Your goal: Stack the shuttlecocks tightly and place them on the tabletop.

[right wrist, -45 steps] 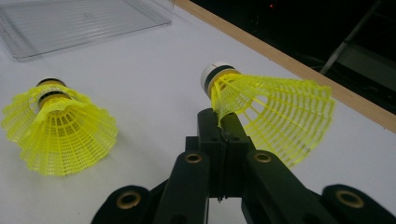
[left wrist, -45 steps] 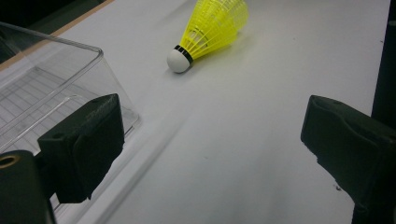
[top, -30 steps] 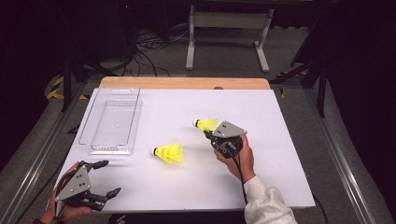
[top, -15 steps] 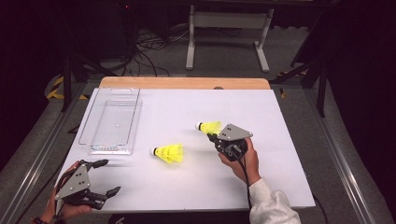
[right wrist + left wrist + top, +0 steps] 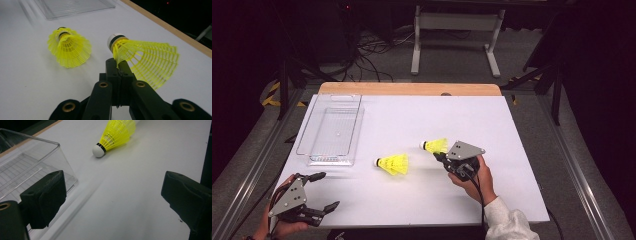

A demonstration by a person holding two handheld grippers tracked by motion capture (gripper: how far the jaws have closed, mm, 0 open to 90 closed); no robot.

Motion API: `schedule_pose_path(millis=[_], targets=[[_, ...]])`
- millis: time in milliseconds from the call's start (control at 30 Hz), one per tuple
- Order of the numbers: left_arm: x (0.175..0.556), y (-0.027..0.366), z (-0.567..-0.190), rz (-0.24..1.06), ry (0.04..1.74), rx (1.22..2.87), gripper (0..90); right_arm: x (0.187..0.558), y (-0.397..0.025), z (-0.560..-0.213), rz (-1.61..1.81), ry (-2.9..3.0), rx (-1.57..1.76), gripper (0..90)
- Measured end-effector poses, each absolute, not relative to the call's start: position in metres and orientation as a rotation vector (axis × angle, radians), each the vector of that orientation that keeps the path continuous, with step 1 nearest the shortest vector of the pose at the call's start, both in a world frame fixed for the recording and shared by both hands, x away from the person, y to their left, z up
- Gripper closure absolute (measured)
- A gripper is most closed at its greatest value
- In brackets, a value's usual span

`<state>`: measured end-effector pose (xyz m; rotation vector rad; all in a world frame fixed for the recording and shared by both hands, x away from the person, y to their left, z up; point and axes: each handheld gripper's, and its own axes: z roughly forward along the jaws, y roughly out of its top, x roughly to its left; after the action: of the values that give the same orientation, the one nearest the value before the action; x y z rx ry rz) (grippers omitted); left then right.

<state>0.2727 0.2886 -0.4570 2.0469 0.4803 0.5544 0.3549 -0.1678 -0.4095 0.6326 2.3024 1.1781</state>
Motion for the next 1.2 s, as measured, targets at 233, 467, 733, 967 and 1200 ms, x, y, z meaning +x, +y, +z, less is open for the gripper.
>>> schedule_pose_path(millis=[233, 467, 733, 967, 1200], targets=[[0.272, 0.286, -0.456, 0.554, 0.471, 2.052, 7.2, 0.347, -0.157, -0.418, 1.167, 2.371, 0.576, 90.0], [0.272, 0.287, -0.456, 0.552, 0.469, 2.049, 7.3, 0.346, -0.147, -0.425, 1.155, 2.417, 0.551, 90.0], [0.272, 0.286, -0.456, 0.553, 0.463, 2.054, 7.2, 0.345, -0.137, -0.436, 1.139, 2.470, 0.522, 90.0], [0.272, 0.286, -0.456, 0.552, 0.461, 2.055, 7.2, 0.346, -0.127, -0.441, 1.135, 2.492, 0.497, 90.0], [0.272, 0.286, -0.456, 0.553, 0.459, 2.054, 7.2, 0.348, -0.120, -0.446, 1.141, 2.494, 0.497, 90.0]])
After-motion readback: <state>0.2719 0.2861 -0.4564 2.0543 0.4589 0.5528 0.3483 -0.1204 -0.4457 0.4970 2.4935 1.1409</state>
